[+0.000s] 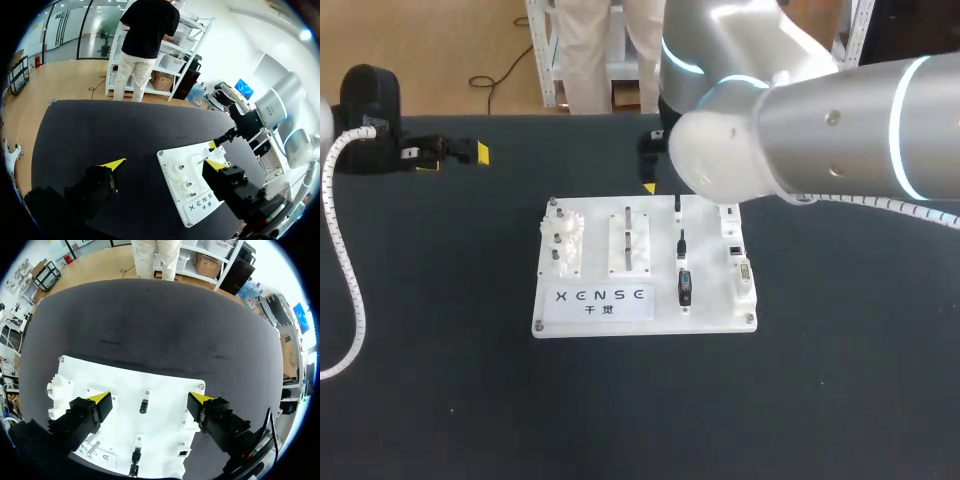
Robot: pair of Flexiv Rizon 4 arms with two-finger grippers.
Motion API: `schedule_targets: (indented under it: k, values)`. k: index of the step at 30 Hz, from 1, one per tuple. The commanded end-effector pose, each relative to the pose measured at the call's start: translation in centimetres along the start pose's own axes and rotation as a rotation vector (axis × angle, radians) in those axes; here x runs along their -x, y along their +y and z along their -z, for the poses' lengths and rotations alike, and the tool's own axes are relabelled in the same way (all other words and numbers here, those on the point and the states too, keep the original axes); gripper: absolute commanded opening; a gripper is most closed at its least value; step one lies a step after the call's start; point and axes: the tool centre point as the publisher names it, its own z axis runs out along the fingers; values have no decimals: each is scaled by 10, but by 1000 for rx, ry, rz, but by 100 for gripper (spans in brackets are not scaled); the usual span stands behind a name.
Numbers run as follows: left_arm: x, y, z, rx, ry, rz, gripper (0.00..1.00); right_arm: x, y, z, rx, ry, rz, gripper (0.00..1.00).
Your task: Insert the USB connector, Ethernet cable, and multi-pin plug into their matching sockets one by one.
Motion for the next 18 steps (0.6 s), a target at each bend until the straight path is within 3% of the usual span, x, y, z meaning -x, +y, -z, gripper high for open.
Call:
schedule_targets:
  k: [1, 5, 18]
  values:
    - [0, 0, 0, 0, 0, 0, 100, 2, 5, -2, 3, 13, -12, 100]
    - [0, 0, 0, 0, 0, 0, 100, 0, 7, -1, 37, 9, -12, 100]
    - [0, 0, 0, 0, 0, 0, 100, 0, 7, -1, 37, 9, -12, 100]
